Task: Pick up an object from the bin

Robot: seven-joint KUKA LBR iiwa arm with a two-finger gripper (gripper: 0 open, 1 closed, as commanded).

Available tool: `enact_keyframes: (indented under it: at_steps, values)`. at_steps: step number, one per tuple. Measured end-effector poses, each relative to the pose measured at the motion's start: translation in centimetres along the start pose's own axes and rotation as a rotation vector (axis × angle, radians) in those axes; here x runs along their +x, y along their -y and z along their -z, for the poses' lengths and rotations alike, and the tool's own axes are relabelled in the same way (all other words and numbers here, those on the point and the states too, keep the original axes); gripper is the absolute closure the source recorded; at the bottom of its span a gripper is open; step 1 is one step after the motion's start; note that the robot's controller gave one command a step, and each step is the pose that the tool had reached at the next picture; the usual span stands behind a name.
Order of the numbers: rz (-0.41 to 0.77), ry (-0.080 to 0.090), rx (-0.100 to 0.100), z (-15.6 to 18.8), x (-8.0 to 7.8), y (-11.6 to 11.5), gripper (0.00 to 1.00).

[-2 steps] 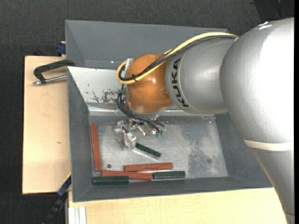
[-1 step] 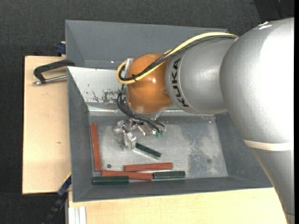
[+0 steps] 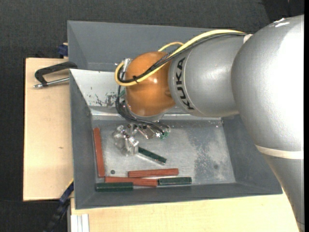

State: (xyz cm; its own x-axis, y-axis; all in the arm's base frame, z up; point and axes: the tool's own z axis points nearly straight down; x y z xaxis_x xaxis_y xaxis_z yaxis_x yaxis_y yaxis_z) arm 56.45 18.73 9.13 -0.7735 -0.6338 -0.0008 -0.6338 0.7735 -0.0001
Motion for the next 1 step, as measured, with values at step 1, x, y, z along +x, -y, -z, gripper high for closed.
enact_keyframes:
  at_steps: [1]
  values:
    - [-0.283, 0.007, 0.0, 3.91, -2.2, 0.22, 0.0]
